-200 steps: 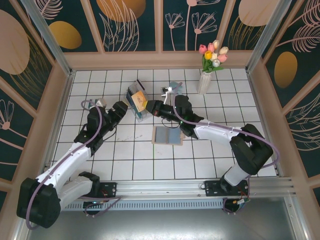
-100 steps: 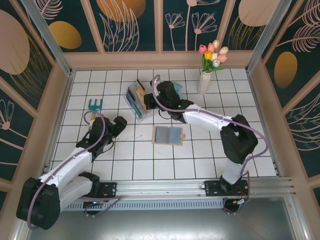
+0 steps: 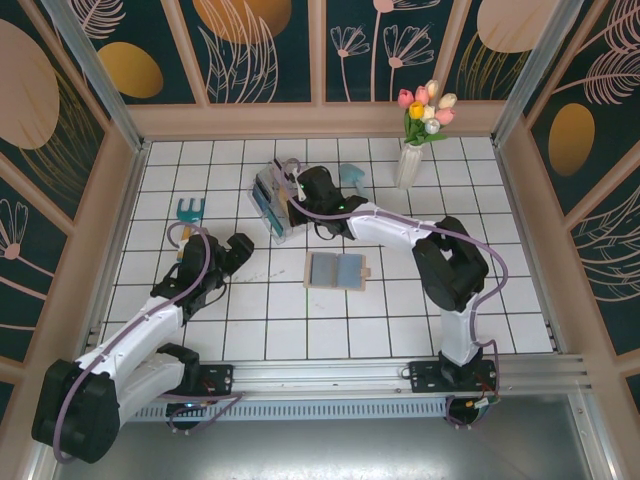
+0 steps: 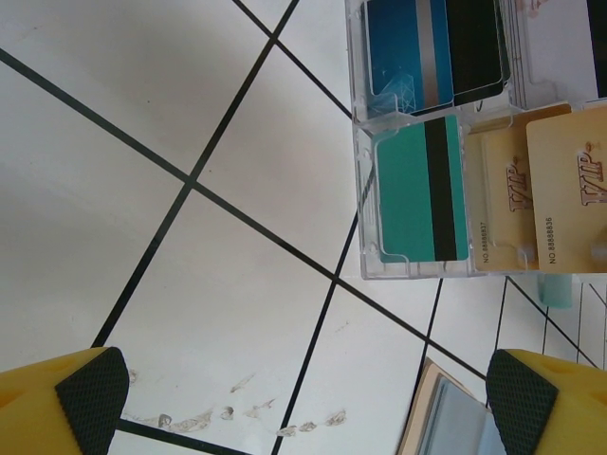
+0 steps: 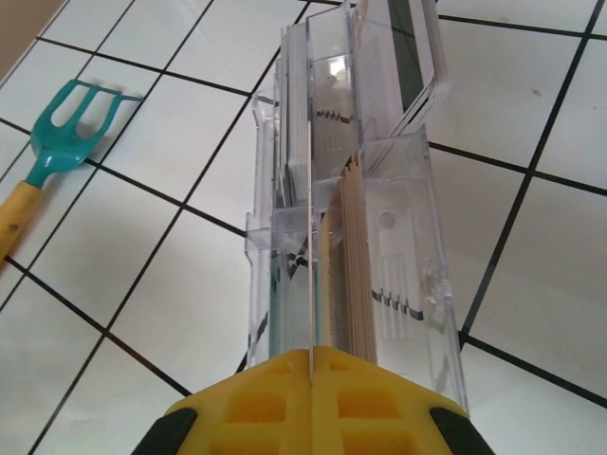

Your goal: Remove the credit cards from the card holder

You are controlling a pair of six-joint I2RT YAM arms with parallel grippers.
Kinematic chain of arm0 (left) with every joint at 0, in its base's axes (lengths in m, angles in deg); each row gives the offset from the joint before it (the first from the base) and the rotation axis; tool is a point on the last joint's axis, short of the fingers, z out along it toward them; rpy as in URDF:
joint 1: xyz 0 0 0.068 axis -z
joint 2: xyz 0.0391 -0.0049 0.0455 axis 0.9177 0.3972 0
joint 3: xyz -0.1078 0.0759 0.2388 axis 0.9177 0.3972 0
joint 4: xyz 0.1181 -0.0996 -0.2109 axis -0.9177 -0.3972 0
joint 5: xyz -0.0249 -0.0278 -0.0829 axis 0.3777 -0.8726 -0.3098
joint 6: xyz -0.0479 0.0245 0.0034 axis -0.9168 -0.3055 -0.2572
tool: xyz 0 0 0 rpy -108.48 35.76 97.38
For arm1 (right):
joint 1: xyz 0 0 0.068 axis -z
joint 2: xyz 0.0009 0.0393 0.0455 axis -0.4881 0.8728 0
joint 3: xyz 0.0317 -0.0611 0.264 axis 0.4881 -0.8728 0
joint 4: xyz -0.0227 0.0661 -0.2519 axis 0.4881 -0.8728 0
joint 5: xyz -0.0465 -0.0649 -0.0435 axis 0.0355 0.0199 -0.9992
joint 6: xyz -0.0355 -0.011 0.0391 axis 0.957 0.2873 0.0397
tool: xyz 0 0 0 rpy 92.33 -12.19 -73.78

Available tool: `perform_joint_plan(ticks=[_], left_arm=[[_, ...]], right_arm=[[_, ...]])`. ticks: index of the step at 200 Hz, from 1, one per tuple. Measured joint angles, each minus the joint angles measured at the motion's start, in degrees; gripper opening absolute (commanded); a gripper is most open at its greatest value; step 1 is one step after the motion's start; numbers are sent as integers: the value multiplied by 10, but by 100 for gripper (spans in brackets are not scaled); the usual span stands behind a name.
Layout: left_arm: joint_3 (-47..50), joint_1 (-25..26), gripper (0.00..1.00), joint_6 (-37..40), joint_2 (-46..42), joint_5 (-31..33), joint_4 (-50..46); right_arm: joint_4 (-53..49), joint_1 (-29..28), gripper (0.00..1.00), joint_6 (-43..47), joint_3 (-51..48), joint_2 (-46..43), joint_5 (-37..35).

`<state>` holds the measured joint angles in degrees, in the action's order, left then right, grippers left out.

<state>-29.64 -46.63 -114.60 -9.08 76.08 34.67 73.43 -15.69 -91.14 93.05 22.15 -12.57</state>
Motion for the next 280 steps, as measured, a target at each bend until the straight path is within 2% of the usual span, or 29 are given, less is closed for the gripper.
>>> perform_joint_plan(ticks=[204, 249, 280], left_arm=[[4, 0, 98, 2, 5, -4, -3], [4, 0, 98, 2, 11, -7, -2], [4, 0, 99, 3, 20, -13, -2]], right_arm=[[-8, -2, 0, 20, 13, 18, -16], [-9, -5, 14, 20, 12, 19, -17], [-13, -5, 16, 20, 12, 19, -17]])
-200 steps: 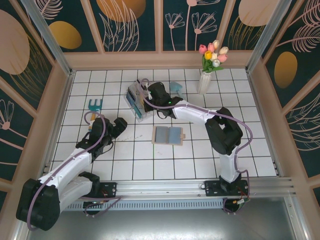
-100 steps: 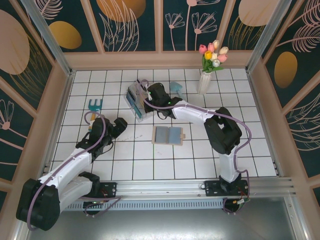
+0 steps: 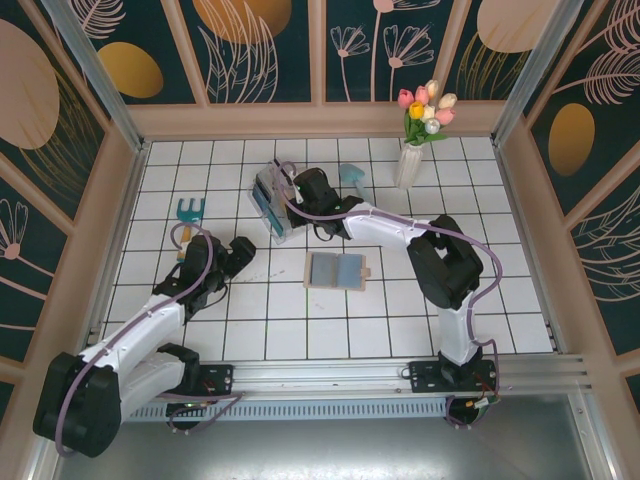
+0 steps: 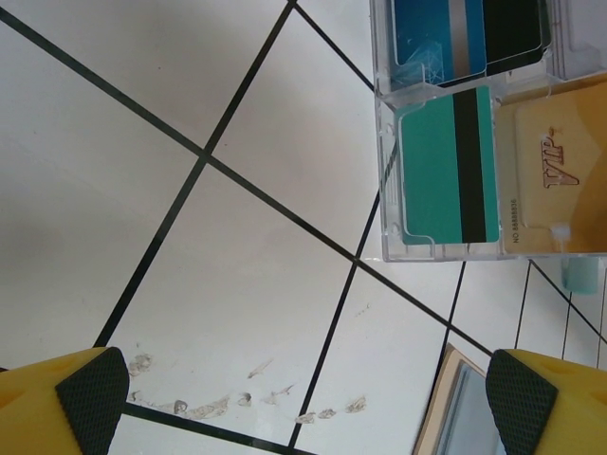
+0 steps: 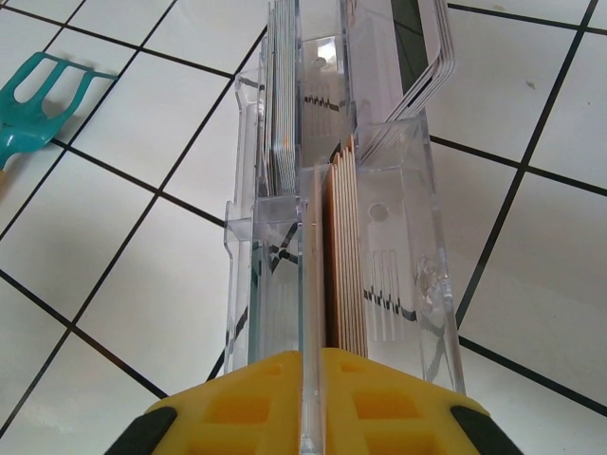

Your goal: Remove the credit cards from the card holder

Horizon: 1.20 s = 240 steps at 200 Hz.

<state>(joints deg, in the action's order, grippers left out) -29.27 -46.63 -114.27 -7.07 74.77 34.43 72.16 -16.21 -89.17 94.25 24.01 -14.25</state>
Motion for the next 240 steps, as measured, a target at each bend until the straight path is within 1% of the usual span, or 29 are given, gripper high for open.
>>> perform_joint_plan(ticks=[40, 66, 82, 91, 97, 133, 158, 181, 206, 240], left_arm=[[0, 0, 98, 5, 5, -5, 0], [0, 0, 98, 16, 5, -14, 0], [-1, 0, 98, 29, 5, -20, -2], [-3, 0, 99, 37, 6, -22, -4], [-5, 0, 98, 43, 7, -25, -6], [-23, 0, 98, 74, 14, -46, -14], [-30, 1, 99, 87, 35, -72, -14], [-41, 13, 99, 92, 67, -101, -3], [-73, 52, 99, 95, 113, -125, 12], [-132, 115, 96, 95, 183, -142, 43]], right_arm=[[0, 0, 17, -2, 0, 0, 3], [-9, 0, 26, -17, -8, -24, 4], [-12, 0, 35, -42, -31, -68, 4], [-12, 0, 41, -56, -52, -103, 3], [-10, 1, 44, -70, -67, -128, 1], [7, 7, 54, -148, -192, -282, -14], [4, 16, 57, -216, -274, -338, -20], [7, 29, 59, -264, -343, -346, -12], [18, 52, 59, -314, -410, -334, 18], [33, 70, 59, -354, -430, -297, 45]])
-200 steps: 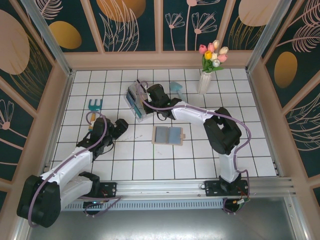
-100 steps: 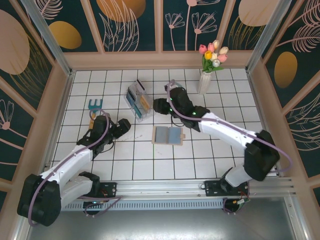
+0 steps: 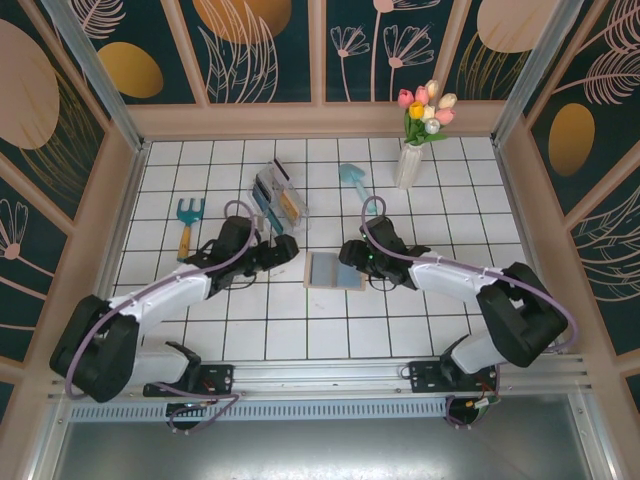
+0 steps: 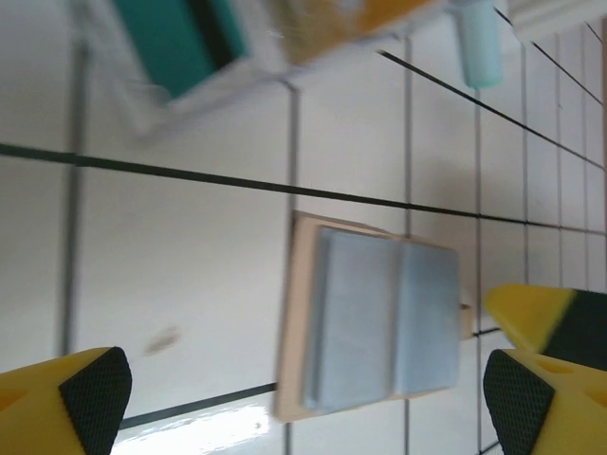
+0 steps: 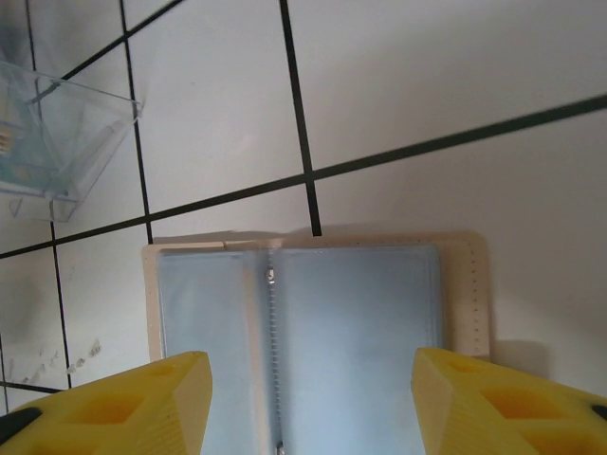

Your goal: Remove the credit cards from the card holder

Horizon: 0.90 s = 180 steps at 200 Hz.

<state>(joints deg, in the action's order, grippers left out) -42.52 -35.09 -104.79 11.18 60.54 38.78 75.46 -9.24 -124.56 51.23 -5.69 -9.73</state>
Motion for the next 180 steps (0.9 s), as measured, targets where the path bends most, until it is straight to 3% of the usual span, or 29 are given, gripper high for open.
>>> perform_joint_plan(ticks=[50, 75, 97, 180], left_arm=[[-36, 56, 81, -14, 77, -15, 28], [-46, 70, 64, -17, 113, -25, 29], [-59, 83, 55, -24, 142, -31, 30], [-97, 107, 65, -24, 205, -38, 27]], right_arm=[[23, 14, 59, -27, -3, 14, 25], [24, 18, 59, -29, -5, 15, 32], [24, 21, 57, -28, -6, 19, 36], [23, 21, 56, -28, -6, 30, 43]])
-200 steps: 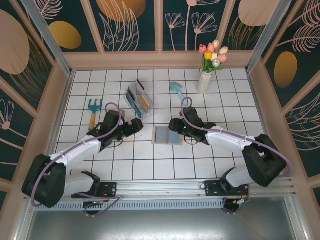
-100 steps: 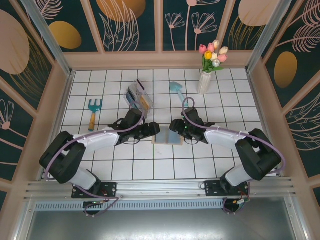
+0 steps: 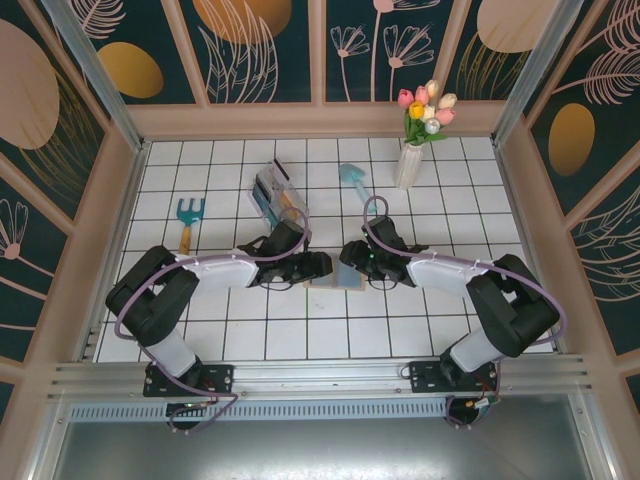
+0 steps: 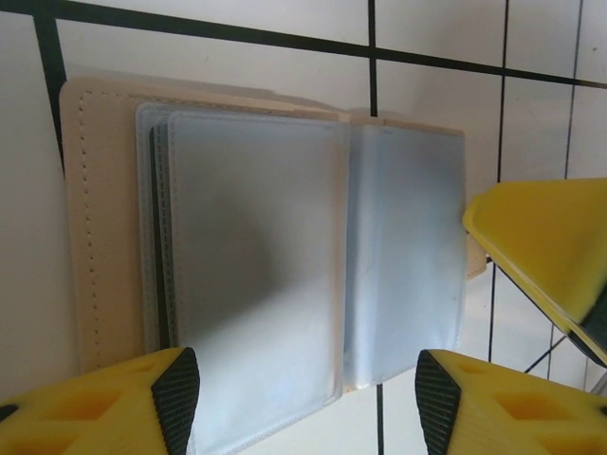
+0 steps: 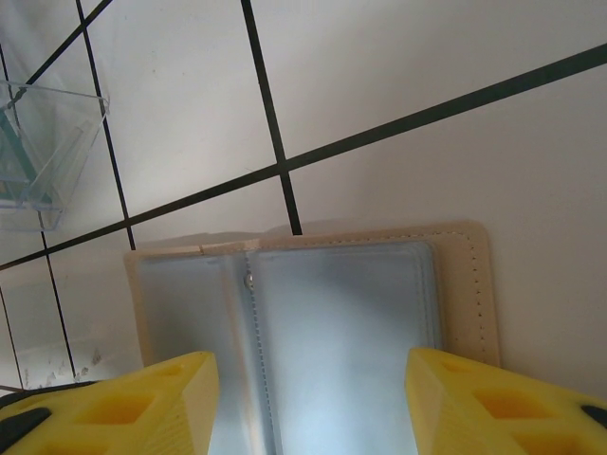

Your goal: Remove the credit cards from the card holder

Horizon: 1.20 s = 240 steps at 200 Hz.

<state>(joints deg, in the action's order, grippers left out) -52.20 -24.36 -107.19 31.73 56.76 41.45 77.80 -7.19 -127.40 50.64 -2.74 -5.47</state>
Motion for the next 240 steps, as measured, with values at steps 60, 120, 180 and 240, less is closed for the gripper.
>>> perform_joint_plan(ticks=[60, 120, 180, 240], left_arm=[[-11, 3, 67, 0, 5, 18, -18], [-11, 3, 61, 0, 5, 29, -29], [-11, 5, 58, -2, 5, 10, -19], [-11, 5, 67, 0, 7, 17, -20]], right_arm=[[0, 0, 56, 0, 0, 0, 0], [0, 0, 56, 0, 0, 3, 0], [-3, 0, 56, 0, 0, 3, 0], [-4, 0, 55, 0, 0, 3, 0]])
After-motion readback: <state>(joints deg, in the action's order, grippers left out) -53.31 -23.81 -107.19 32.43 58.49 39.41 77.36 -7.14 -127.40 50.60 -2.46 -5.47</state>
